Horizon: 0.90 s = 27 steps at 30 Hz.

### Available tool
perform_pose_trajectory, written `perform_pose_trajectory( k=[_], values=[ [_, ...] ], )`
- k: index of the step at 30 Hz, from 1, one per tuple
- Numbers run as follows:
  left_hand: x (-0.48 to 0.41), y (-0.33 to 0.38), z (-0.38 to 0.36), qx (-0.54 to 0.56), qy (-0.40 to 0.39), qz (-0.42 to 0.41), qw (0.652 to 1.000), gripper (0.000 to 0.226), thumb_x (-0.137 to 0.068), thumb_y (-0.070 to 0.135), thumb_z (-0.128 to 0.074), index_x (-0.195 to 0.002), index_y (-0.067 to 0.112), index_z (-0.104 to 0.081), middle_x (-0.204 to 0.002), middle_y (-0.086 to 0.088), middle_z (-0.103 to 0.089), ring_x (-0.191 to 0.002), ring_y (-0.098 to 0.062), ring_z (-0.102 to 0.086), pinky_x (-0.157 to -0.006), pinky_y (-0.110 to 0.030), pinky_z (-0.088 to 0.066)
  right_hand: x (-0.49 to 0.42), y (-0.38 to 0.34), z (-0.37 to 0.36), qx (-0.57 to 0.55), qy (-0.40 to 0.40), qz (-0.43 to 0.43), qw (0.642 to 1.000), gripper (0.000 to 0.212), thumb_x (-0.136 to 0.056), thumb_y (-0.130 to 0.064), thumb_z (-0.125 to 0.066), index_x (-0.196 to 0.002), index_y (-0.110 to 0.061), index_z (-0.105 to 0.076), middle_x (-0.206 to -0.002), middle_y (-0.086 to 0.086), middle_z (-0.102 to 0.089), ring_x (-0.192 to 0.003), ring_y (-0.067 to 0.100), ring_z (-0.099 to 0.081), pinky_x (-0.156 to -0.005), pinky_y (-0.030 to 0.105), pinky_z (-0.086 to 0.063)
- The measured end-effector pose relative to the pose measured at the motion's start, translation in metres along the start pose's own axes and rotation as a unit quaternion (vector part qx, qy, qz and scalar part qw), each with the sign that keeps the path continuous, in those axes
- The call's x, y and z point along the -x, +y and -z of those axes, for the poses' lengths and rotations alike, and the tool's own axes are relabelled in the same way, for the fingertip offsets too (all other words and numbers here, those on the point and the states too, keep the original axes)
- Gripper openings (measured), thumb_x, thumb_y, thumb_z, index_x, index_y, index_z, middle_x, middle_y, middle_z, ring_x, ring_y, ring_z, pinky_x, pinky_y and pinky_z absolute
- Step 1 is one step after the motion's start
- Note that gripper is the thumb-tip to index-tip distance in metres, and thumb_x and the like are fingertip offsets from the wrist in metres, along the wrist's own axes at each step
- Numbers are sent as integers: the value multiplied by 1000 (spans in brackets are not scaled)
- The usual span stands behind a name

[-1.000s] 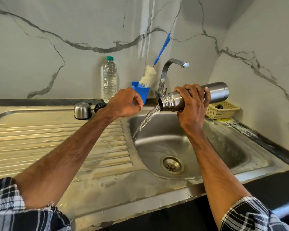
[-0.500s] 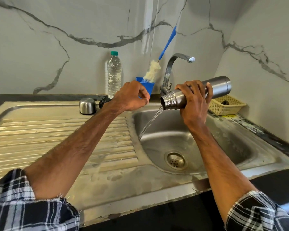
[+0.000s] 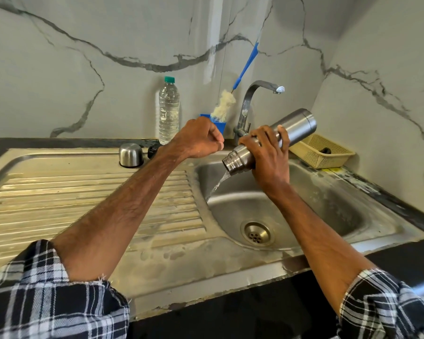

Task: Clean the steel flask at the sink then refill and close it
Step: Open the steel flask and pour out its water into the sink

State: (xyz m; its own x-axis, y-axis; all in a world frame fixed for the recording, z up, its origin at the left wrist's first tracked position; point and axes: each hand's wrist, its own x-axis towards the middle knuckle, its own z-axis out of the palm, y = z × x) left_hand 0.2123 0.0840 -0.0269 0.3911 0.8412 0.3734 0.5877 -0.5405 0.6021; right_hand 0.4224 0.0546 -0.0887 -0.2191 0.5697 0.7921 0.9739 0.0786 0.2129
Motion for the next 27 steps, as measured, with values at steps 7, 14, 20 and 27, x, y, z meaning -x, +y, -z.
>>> perform_pose_trajectory(
  k=[7, 14, 20, 27],
  values=[
    [5, 5, 9, 7, -6, 9, 1000, 9, -85, 11, -77, -91, 18, -79, -85, 13, -71, -90, -6, -68, -89, -24, -52, 1, 10, 6, 88, -67, 118, 987, 70, -64, -21, -91, -127, -24, -60, -137, 9, -57, -137, 31, -44, -121, 56, -14],
    [5, 10, 12, -2, -14, 10, 1000, 10, -85, 13, -77, -94, 18, -79, -88, 11, -70, -92, -8, -66, -88, -25, -51, -32, 29, 37, 137, -27, 92, 986, 67, -68, -18, -89, -127, -24, -58, -135, 12, -57, -135, 34, -45, -120, 58, -17],
    [7, 12, 15, -4, -17, 11, 1000, 13, -86, 12, -78, -98, 16, -79, -88, 8, -69, -89, -7, -64, -83, -21, -44, -24, 13, 38, 209, -42, 196, 957, 76, -61, -18, -92, -129, -20, -58, -139, 15, -54, -138, 34, -42, -121, 53, -7],
    [9, 14, 13, -5, -23, 11, 1000, 10, -86, 13, -77, -96, 17, -79, -86, 11, -69, -83, -3, -62, -83, -21, -45, -34, 20, 49, 191, -41, 157, 968, 71, -61, -20, -92, -125, -19, -61, -133, 15, -58, -133, 35, -46, -119, 55, -16]
  ],
)
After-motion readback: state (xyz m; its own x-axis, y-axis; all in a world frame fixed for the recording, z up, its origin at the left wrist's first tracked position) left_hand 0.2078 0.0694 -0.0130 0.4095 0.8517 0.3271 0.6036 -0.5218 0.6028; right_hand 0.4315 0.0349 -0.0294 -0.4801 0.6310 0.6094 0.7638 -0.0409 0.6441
